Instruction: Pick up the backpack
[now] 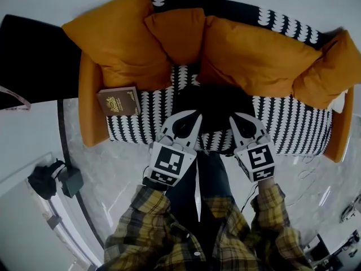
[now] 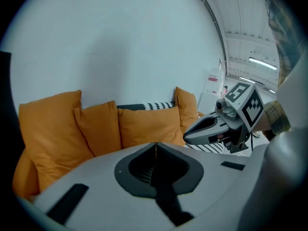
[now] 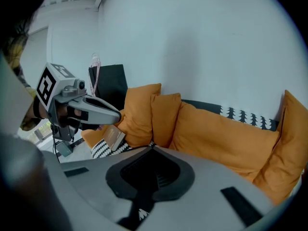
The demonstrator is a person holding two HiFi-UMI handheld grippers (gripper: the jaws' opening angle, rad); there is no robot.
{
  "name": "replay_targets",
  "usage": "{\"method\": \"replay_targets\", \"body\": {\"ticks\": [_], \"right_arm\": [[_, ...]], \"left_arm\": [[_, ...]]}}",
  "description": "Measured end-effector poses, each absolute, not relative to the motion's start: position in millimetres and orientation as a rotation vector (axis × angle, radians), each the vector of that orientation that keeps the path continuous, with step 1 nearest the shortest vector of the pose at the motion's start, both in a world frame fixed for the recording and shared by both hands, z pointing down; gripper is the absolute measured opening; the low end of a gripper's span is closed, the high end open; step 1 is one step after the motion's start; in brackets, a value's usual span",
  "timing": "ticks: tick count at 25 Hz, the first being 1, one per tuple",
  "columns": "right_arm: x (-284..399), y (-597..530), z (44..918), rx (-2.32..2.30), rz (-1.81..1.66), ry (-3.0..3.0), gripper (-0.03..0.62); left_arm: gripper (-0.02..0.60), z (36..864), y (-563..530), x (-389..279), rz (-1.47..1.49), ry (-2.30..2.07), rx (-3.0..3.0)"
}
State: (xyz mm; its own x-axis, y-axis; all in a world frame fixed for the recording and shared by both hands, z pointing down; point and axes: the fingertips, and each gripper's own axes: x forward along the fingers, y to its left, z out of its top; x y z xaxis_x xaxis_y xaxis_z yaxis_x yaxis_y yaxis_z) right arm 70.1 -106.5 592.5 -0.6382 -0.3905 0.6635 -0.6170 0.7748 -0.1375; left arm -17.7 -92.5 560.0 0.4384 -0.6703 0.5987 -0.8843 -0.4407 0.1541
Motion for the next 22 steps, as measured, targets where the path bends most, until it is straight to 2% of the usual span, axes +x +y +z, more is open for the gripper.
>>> {"method": "replay_targets", "body": {"ticks": [13, 22], "right_arm": [[76.6, -109.0, 684.7, 0.702, 0.449, -2.233, 0.017], [76.6, -105.0, 699.7, 0.718, 0.465, -2.233, 0.018]], "left_arm": [[0.021, 665.4, -85.9, -30.9, 0.774, -1.281, 2.078], [0.023, 687.8, -81.1, -46.5, 0.781, -1.339, 1.978]]}}
